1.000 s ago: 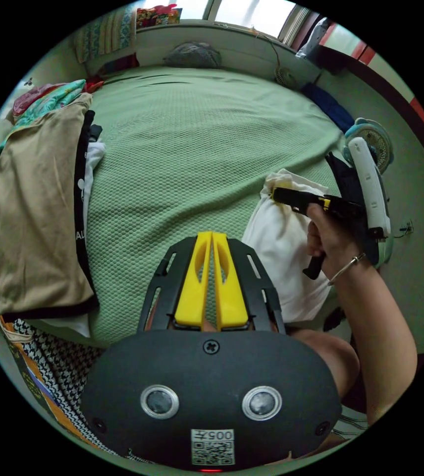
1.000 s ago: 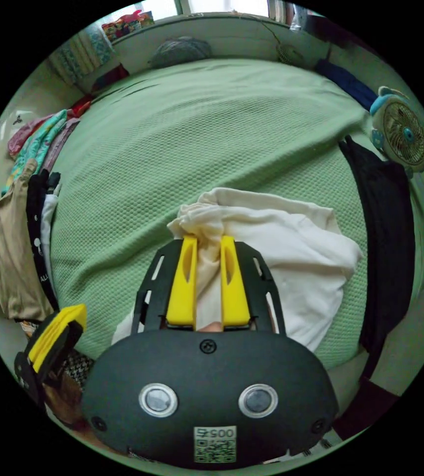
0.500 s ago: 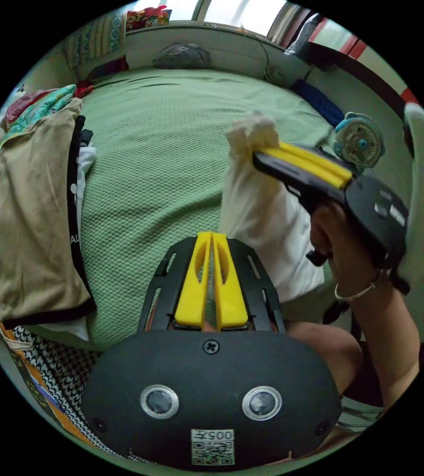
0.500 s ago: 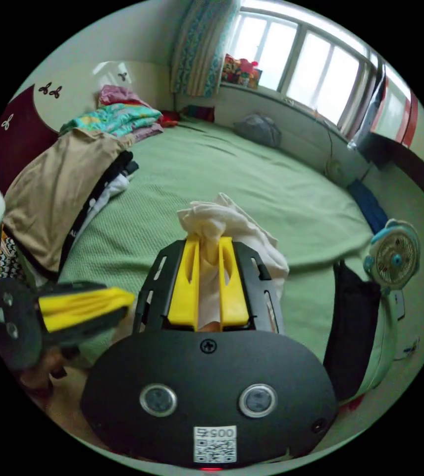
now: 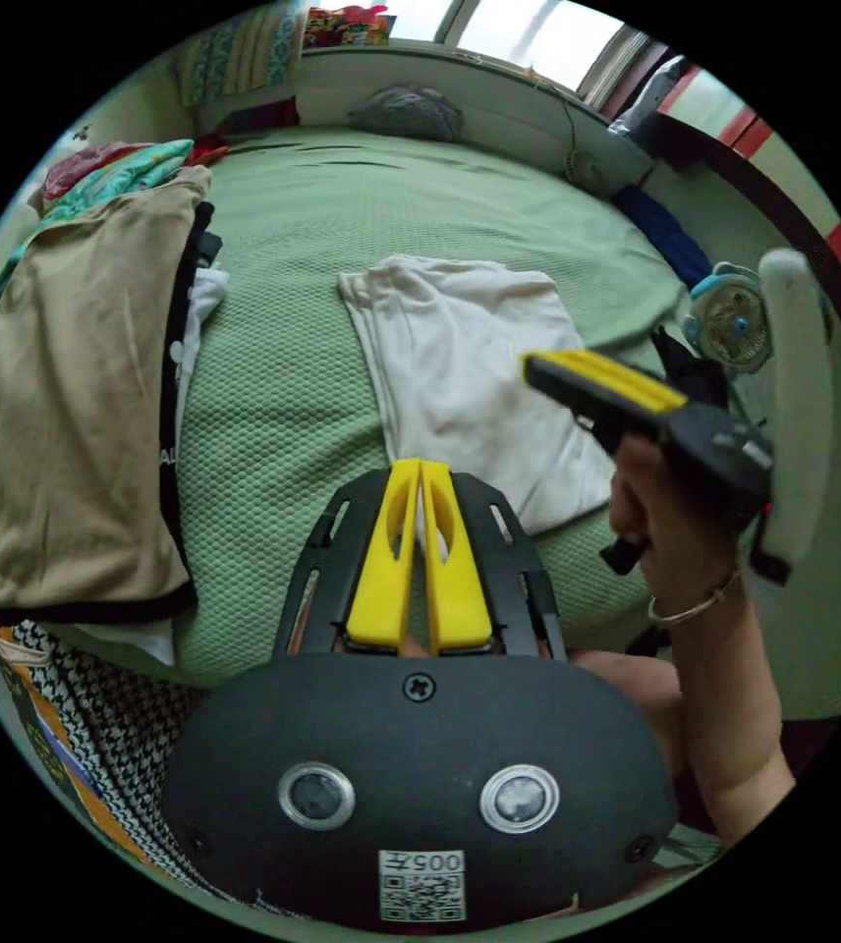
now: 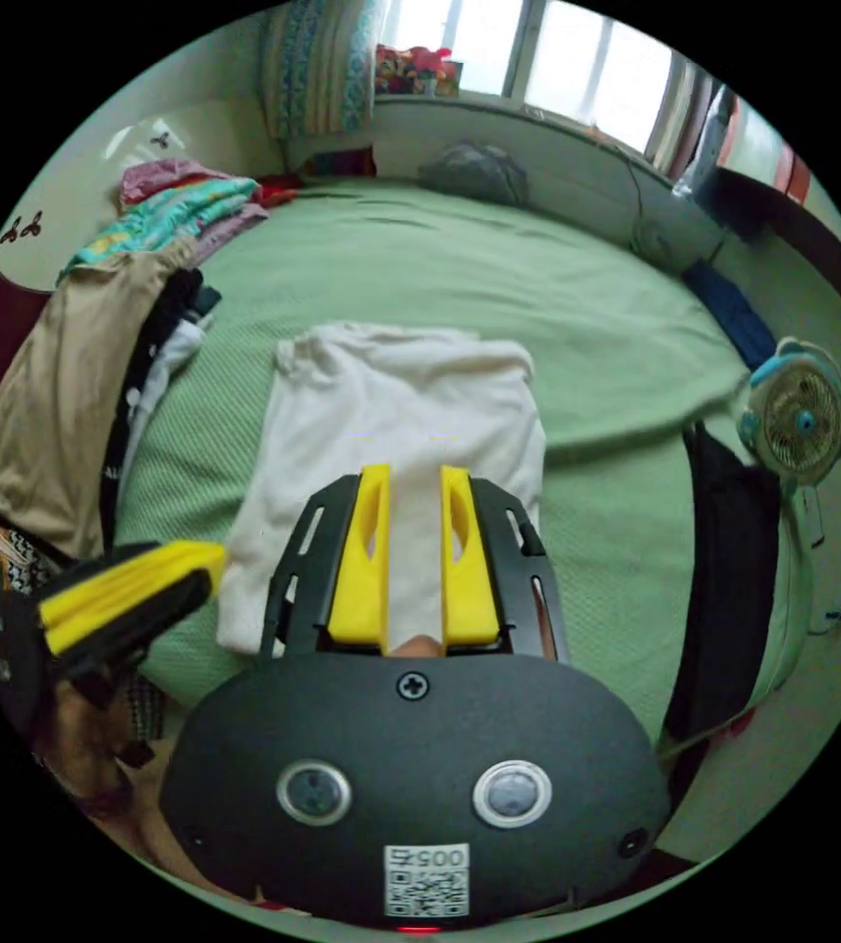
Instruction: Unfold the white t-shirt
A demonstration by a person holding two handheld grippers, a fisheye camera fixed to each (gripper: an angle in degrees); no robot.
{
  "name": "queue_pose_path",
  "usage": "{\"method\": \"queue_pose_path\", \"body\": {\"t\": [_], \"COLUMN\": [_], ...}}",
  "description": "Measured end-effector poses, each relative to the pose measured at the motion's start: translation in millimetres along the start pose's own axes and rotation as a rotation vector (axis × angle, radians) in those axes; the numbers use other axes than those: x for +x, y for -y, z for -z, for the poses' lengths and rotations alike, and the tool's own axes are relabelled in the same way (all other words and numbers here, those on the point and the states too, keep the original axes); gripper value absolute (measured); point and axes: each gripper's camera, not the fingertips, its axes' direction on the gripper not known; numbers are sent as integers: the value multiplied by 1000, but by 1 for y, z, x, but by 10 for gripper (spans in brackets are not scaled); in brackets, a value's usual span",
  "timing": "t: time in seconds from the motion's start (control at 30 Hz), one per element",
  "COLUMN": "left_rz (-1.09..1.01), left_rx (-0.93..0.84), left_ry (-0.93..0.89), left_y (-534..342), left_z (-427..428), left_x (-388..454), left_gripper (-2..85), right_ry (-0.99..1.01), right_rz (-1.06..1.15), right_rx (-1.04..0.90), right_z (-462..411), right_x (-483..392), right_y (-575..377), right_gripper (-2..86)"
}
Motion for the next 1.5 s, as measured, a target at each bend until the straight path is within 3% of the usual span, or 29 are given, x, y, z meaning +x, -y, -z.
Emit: {"method": "queue_pose_path", "body": {"t": [0.3, 0.37, 0.43, 0.63, 0.87, 0.97, 1.27, 1.5], "left_rz": [-15, -12, -12, -80, -73, -72, -64, -1], "left_rx": [-123, -107, -78, -54, -60, 21, 95, 87], "left_ry": [5, 7, -11, 31, 66, 123, 176, 179], "left_y": [3, -1, -7, -17, -28, -37, -45, -28], "left_z": [-39, -42, -44, -42, -29, -14, 0, -5], "left_x": [16, 17, 16, 26, 37, 43, 43, 33], "left_gripper": [-7, -6, -6, -6, -6, -7, -6, -4], "right_ry": [29, 47, 40, 286, 111, 32, 127, 192], "right_rz": [-48, 44, 136, -81, 134, 117, 102, 133], "right_rx": [-77, -140, -31, -85, -124, -77, 64, 42], "right_z": [-16, -36, -36, -42, -22, -6, 34, 28], "right_x": [27, 25, 24, 64, 43, 40, 31, 33], "right_y": [-27, -35, -48, -50, -55, -54, -56, -44], "right_gripper": [-11, -12, -13, -13, -10, -10, -9, -10]}}
